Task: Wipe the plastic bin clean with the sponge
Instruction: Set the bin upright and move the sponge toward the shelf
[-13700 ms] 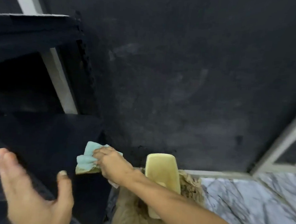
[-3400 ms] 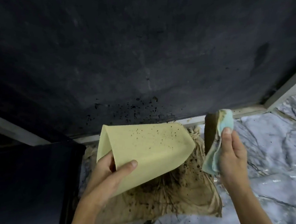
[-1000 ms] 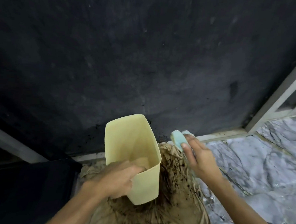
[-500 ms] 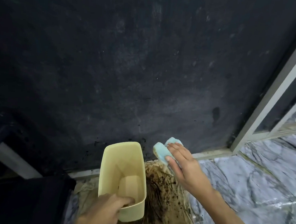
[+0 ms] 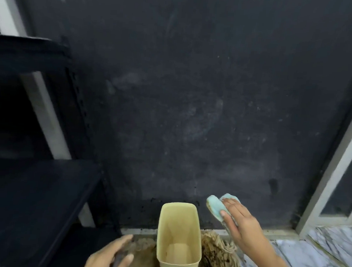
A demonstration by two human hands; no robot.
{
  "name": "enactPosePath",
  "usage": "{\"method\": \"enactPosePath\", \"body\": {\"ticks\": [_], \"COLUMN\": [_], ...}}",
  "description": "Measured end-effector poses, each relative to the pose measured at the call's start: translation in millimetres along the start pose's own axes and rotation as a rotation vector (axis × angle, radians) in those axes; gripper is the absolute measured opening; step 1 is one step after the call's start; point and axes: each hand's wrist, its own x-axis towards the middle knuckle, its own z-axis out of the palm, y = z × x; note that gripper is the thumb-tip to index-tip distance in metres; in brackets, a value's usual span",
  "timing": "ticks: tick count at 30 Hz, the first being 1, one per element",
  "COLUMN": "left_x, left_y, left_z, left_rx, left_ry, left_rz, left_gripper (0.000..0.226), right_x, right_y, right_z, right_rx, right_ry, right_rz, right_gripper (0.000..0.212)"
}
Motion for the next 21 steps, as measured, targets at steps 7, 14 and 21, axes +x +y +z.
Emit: {"method": "enactPosePath", "body": {"ticks": [7,14,21], "left_x": [-113,-84,-30], "left_y": [64,99,67], "left_z": [-106,-169,-170], "left_rx": [0.135,0.213,0.416], "left_ry": [0.845,1.091,1.122], "left_rz": [0.317,0.345,0.337], "left_gripper": [0.054,0.101,0.127], "right_x": [23,76,132], "right_y": [-81,-206,-325], "right_z": [8,60,141], "right_rx": [0.104,0.235,0.303], "right_ry": [-0.060,-0.127,-0.163], "right_rz": [-0.135,-0.379,-0.564], "right_gripper": [0.045,0.031,0.038]}}
